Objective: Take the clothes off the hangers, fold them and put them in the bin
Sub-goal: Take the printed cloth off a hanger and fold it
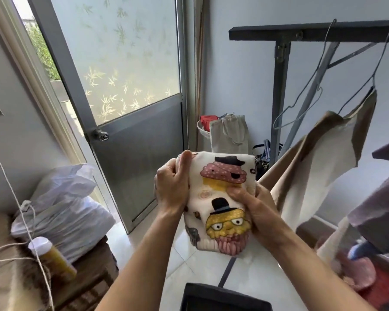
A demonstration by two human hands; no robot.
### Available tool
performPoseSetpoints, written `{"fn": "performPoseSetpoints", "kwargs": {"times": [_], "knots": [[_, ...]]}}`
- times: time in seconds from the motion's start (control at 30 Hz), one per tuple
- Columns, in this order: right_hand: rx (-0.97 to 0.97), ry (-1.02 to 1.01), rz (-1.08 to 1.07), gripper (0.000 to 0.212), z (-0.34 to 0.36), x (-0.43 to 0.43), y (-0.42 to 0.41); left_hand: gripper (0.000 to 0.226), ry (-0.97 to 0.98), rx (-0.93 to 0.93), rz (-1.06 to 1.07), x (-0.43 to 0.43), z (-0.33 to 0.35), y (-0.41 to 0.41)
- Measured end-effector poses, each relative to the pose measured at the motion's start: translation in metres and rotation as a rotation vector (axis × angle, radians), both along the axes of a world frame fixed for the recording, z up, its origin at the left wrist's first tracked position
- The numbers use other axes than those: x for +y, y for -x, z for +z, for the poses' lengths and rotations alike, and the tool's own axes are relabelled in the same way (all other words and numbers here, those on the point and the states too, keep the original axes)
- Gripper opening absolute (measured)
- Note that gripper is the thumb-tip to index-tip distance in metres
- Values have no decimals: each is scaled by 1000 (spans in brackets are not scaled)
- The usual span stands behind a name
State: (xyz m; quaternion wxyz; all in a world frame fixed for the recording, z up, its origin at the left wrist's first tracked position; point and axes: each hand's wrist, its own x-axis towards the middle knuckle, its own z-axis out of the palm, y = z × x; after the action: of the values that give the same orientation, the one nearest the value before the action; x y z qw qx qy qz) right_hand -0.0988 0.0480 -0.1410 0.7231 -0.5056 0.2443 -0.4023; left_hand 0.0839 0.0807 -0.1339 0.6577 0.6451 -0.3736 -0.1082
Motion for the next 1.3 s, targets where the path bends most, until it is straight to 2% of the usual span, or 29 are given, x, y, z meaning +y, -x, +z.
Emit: {"fn": "performPoseSetpoints", "kwargs": {"times": [0.07, 0.13, 0.17, 0.27, 0.33, 0.4, 0.43, 0.5, 0.53, 0.63, 0.67, 0.77, 0.83, 0.9, 1.03, 1.17, 1.27, 1.3], "knots": [[-13, -66, 38, 55, -10, -2, 6, 75, -88, 213, -10, 3, -18, 3], [-16, -135, 93, 56, -26, -7, 12, 96, -215, 484, -280, 7, -43, 4], [-8, -174, 102, 53, -37, -11, 16, 96, -282, 546, -428, 11, -55, 8], [43, -245, 12, 49, -73, -22, 20, 97, -405, 558, -587, 26, -86, 16], [147, -170, -129, 46, -100, -30, 18, 110, -406, 594, -631, 31, -106, 18], [219, -66, -244, 43, -127, -32, 11, 97, -439, 591, -612, 31, -117, 27], [232, -21, -280, 48, -137, -32, 7, 87, -461, 580, -579, 28, -122, 33], [265, 24, -297, 61, -162, -30, -5, 77, -506, 609, -383, 15, -143, 43], [264, 19, -295, 62, -172, -30, -11, 79, -517, 602, -239, 6, -160, 44], [291, -132, -226, 68, -210, -35, -24, 80, -509, 516, 34, -9, -210, 38], [330, -200, -188, 70, -220, -37, -25, 76, -520, 501, 69, -11, -224, 35], [460, -320, -143, 45, -273, -38, -25, 55, -534, 499, 118, -18, -279, 29], [546, -347, -242, 50, -318, -34, -23, 44, -545, 518, 146, -21, -317, 27], [566, -346, -343, 49, -365, -28, -21, 39, -580, 533, 142, -22, -359, 27], [608, -417, -406, 32, -462, -20, -13, 37, -619, 510, 93, -22, -448, 31], [688, -486, -450, 28, -557, -18, 6, 7, -696, 492, -116, -8, -539, 40], [794, -557, -393, 24, -630, -11, 24, 39, -819, 529, -227, 7, -618, 43], [839, -582, -365, 30, -652, -7, 28, 45, -883, 546, -247, 10, -639, 44]]}}
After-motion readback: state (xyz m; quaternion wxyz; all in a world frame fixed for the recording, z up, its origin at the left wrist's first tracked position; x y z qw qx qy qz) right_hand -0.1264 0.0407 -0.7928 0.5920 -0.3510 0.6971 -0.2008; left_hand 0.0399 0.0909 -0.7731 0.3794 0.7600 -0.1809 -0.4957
